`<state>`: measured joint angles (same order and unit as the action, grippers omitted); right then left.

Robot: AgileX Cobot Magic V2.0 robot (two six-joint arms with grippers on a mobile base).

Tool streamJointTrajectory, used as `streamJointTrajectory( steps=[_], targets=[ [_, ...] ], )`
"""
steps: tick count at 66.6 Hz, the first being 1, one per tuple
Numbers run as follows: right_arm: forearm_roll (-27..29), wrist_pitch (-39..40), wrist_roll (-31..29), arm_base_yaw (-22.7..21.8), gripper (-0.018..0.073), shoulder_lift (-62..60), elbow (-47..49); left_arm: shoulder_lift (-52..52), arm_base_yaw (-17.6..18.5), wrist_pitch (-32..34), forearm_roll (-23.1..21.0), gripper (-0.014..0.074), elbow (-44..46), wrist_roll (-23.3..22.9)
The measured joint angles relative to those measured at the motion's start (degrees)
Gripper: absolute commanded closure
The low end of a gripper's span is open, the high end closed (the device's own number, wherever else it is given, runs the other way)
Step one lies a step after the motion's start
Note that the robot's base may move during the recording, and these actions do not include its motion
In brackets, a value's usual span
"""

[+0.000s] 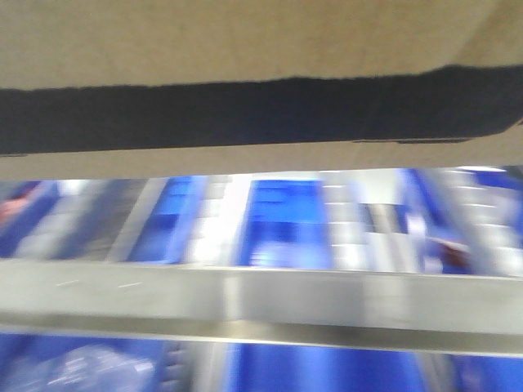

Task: Grab box from left shelf to table start
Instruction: 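Hold the box in both grippers while the base turns away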

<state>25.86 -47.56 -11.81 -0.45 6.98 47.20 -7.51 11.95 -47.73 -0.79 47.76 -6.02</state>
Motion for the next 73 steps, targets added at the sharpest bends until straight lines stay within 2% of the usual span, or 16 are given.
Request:
streamJointTrajectory(
  steps=[73],
  targets=[
    [0.1,0.0,0.0,0.0,0.0494,0.0,0.0,0.0,0.0,0.0,0.0,0.0697,0.0,0.09]
  ],
)
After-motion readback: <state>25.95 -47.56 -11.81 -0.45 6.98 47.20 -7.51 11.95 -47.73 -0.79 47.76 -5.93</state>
